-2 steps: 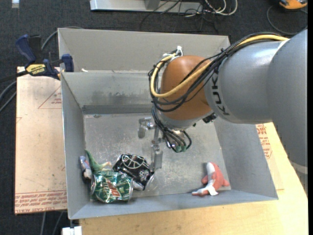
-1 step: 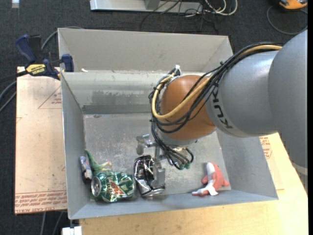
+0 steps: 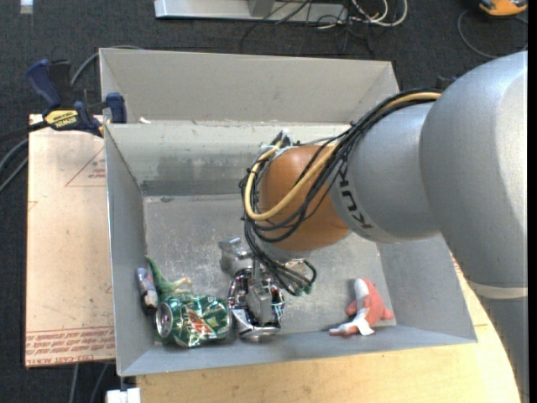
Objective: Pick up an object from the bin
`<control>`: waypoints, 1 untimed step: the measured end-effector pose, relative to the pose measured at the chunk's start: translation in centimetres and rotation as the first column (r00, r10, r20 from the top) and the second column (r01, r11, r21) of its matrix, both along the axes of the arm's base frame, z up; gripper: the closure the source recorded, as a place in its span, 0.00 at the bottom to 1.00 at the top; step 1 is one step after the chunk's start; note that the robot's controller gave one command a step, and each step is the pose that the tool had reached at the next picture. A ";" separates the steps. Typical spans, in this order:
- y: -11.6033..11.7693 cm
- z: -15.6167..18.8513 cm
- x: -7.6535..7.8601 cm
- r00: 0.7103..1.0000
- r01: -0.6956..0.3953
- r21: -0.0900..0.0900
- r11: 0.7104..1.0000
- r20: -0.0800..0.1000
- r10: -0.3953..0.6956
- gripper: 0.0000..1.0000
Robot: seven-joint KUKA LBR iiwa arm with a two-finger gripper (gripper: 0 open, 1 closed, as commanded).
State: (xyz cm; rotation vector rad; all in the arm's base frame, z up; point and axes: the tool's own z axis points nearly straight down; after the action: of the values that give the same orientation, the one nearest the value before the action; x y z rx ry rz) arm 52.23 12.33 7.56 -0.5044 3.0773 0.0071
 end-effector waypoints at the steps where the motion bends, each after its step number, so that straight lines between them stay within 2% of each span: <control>1: 0.0 0.1 0.1 1.000 -0.002 0.001 1.000 0.002 0.002 0.00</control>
Offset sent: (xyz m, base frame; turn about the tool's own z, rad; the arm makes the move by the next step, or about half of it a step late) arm 0.0018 0.0086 -0.0056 0.1116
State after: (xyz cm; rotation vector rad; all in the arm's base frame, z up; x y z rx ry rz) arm 52.32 12.31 7.63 -0.5078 3.0744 0.0087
